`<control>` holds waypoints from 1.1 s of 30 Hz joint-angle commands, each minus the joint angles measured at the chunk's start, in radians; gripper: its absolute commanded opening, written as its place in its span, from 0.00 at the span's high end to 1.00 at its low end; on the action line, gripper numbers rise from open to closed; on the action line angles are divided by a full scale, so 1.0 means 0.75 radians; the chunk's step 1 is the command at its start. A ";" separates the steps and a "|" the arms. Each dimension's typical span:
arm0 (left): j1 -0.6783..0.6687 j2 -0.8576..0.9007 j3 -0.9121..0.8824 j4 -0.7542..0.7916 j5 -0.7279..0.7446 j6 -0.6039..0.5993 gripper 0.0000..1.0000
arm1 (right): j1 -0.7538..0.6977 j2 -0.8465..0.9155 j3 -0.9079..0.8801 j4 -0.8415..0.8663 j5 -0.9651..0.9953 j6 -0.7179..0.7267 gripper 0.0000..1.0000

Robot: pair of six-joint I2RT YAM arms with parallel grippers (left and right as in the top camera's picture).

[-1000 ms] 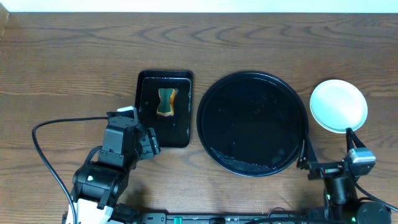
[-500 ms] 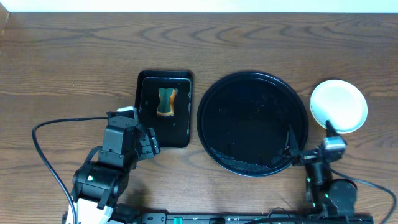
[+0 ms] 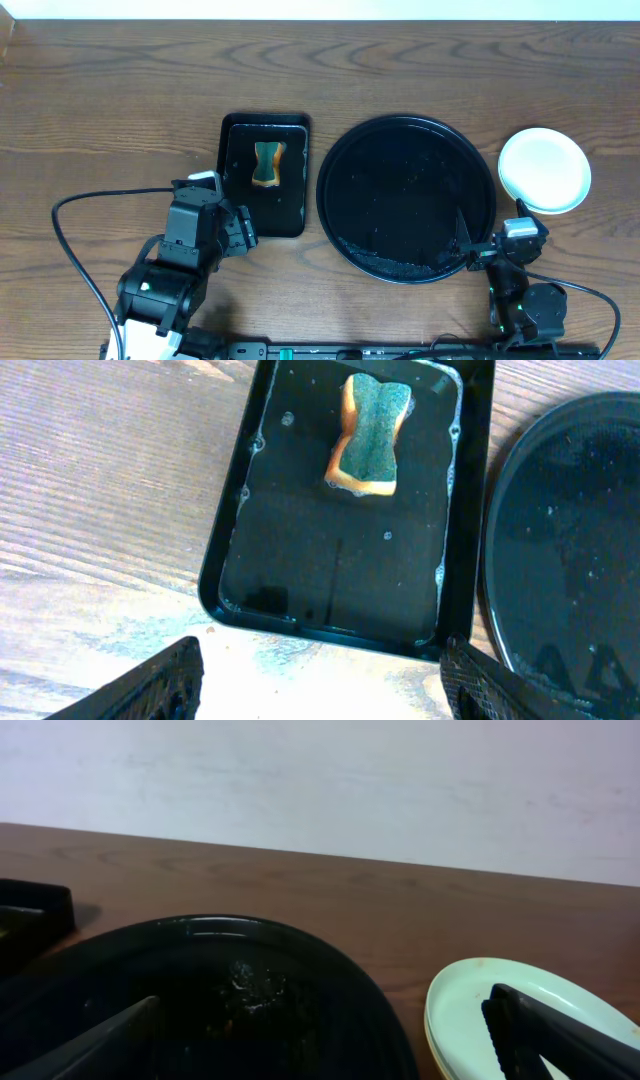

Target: Clean dirty plates on tray and stack at the side

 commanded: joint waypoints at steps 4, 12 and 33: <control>0.004 0.002 -0.009 -0.002 -0.007 -0.007 0.23 | 0.014 -0.010 -0.002 -0.006 -0.001 -0.022 0.01; 0.004 0.002 -0.009 -0.002 -0.007 -0.007 0.23 | 0.014 -0.010 -0.002 -0.006 -0.001 -0.022 0.01; 0.029 -0.070 -0.020 -0.014 -0.021 0.055 0.23 | 0.014 -0.010 -0.002 -0.006 -0.001 -0.022 0.01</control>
